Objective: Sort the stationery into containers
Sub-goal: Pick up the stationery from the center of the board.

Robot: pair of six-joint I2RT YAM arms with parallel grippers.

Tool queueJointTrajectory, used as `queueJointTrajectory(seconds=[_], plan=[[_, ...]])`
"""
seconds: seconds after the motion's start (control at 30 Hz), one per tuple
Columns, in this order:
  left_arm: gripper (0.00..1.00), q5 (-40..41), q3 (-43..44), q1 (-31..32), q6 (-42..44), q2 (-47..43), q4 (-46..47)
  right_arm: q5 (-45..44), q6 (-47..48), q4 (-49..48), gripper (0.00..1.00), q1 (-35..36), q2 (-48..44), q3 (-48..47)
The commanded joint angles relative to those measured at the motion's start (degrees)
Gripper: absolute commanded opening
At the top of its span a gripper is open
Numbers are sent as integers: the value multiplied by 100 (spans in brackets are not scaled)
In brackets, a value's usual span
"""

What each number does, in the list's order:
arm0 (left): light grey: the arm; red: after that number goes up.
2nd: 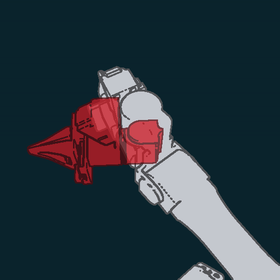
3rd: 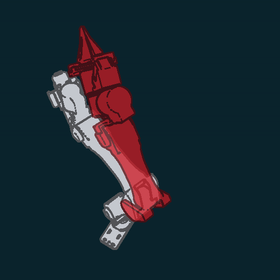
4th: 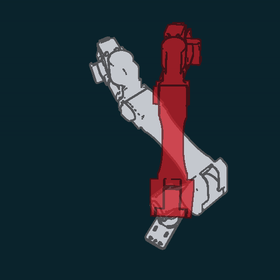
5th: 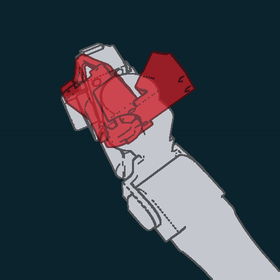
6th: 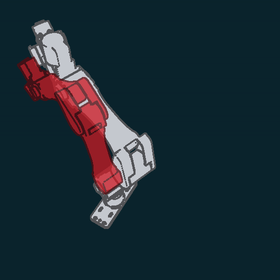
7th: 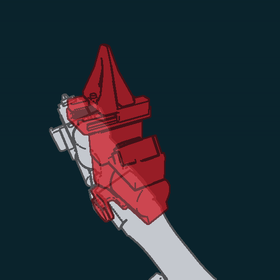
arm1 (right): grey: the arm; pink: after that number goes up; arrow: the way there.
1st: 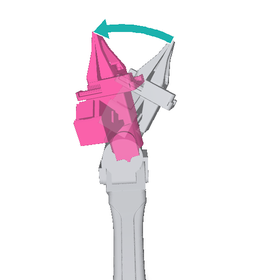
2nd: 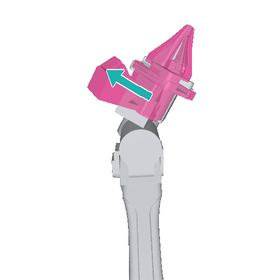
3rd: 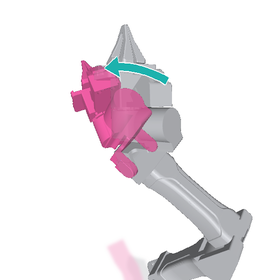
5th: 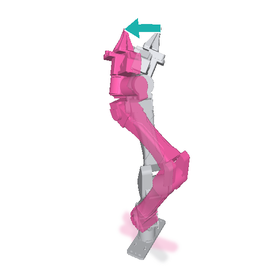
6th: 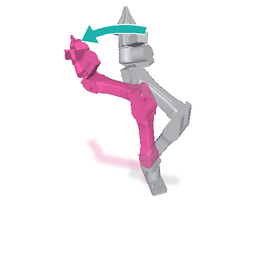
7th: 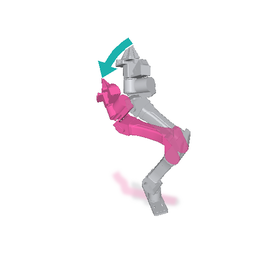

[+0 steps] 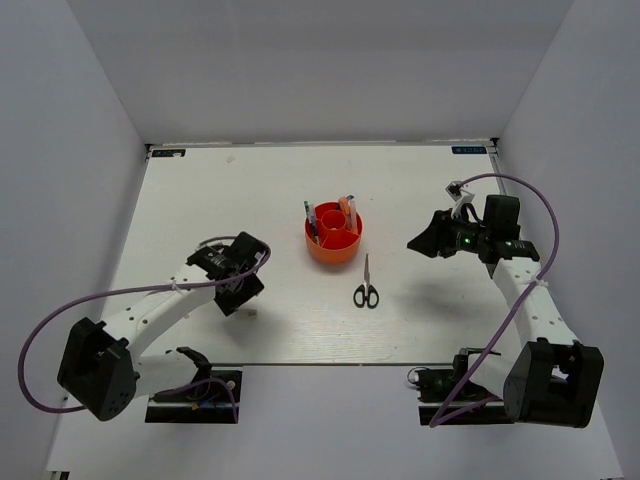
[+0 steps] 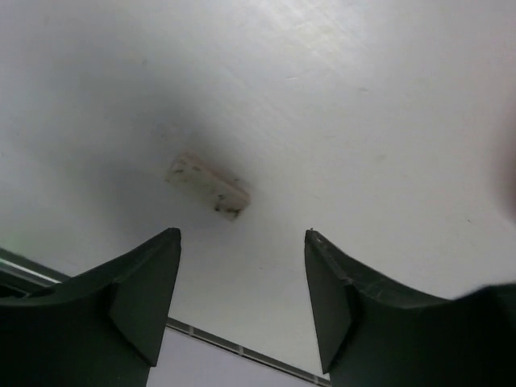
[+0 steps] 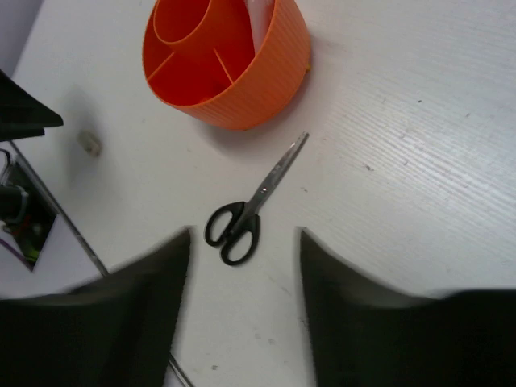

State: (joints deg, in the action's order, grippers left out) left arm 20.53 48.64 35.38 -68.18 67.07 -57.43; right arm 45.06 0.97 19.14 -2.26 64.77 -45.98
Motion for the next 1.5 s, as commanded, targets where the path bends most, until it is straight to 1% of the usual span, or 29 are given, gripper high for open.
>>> queueJointTrajectory(seconds=[0.0,0.03,0.07,0.13,0.17,0.23,0.27,0.33,0.5,0.67,0.73,0.77,0.83,0.87,0.93,1.1,1.17,1.2,1.23,1.4,1.47], plan=[[66,-567,-328,-267,-1591,43,232,117,-44,-68,41,-55,0,-25],[62,-612,-529,-285,-1680,69,302,91,-62,-85,25,-46,0,-17],[61,-656,-601,-286,-1872,87,572,73,-62,-94,15,-55,-8,9],[61,-665,-716,-312,-1953,148,689,47,-62,-112,15,-55,-9,27],[61,-647,-707,-347,-2075,201,707,38,-62,-112,17,-55,-43,27],[61,-629,-698,-443,-2155,358,733,56,-62,-112,18,-55,-35,10],[62,-656,-698,-505,-2173,368,759,64,-62,-112,18,-64,-26,18],[62,-761,-707,-602,-2182,526,794,65,-62,-121,21,-64,-26,27],[62,-805,-821,-690,-2225,799,759,82,-62,-112,22,-108,-26,19],[62,-867,-953,-707,-2234,843,839,100,-71,-112,24,-125,-17,27],[59,-797,-944,-707,-2243,913,821,100,-62,-121,24,-125,0,10],[52,-788,-944,-742,-2243,957,821,100,-193,-121,24,-134,9,10],[43,-823,-953,-812,-2234,1106,847,108,-229,-112,24,-152,-26,19],[36,-858,-971,-856,-2208,1141,865,108,-229,-112,24,-160,-35,19],[31,-911,-988,-953,-2138,1247,891,135,-246,-121,24,-195,-44,19],[31,-973,-997,-1006,-2024,1379,944,187,-282,-112,24,-239,-26,10],[36,-990,-1006,-1015,-1971,1388,918,205,-282,-129,24,-257,-9,19],[40,-1042,-1006,-1006,-1953,1388,892,223,-282,-129,24,-257,-17,10],[49,-1060,-1032,-1015,-1953,1379,900,240,-282,-121,24,-266,-35,18],[56,-1157,-1199,-971,-1892,1248,944,267,-299,-129,24,-292,-26,10],[56,-1113,-1260,-963,-1892,1247,953,275,-317,-129,24,-292,-26,10]])
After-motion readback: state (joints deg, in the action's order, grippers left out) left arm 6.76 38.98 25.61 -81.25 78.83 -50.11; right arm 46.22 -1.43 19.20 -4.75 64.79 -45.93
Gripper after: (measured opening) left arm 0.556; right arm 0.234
